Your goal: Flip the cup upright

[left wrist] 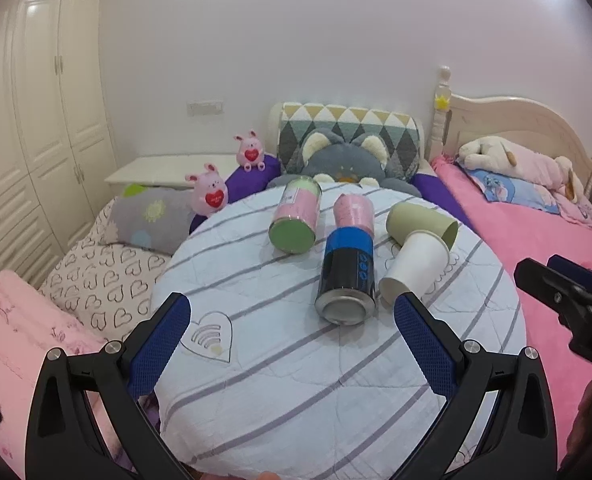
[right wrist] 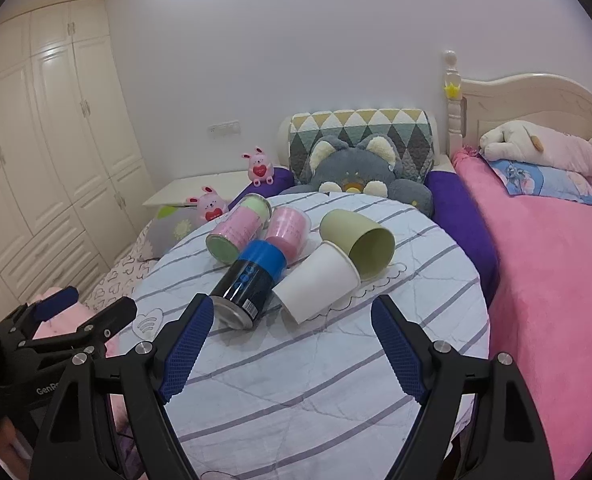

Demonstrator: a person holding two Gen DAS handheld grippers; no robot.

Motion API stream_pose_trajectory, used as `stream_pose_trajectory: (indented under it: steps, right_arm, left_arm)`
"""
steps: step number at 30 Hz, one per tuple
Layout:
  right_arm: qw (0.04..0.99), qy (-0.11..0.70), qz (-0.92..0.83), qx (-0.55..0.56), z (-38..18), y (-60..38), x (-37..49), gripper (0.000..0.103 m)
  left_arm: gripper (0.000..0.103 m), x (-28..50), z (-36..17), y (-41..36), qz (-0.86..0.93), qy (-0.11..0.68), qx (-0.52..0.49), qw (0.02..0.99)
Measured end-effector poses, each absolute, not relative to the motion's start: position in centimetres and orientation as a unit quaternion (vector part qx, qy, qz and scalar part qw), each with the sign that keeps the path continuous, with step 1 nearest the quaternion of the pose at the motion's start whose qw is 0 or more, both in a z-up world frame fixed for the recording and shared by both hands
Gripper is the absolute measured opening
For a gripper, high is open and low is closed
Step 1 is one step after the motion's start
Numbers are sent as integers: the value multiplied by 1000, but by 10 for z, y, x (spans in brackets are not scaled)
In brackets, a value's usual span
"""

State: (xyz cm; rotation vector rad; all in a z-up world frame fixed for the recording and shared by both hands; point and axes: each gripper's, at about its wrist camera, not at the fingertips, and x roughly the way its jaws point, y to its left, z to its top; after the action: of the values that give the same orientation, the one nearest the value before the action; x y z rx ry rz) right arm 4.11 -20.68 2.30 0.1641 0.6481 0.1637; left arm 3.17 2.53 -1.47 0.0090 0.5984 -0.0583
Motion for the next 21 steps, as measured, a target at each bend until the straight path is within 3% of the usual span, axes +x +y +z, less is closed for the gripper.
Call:
stream_pose_trajectory:
  steps: [21]
  right_arm:
    - [938,325,71,94,21,-213,52,82]
  left_arm:
    - [103,43,-17,21,-40,305,15,951]
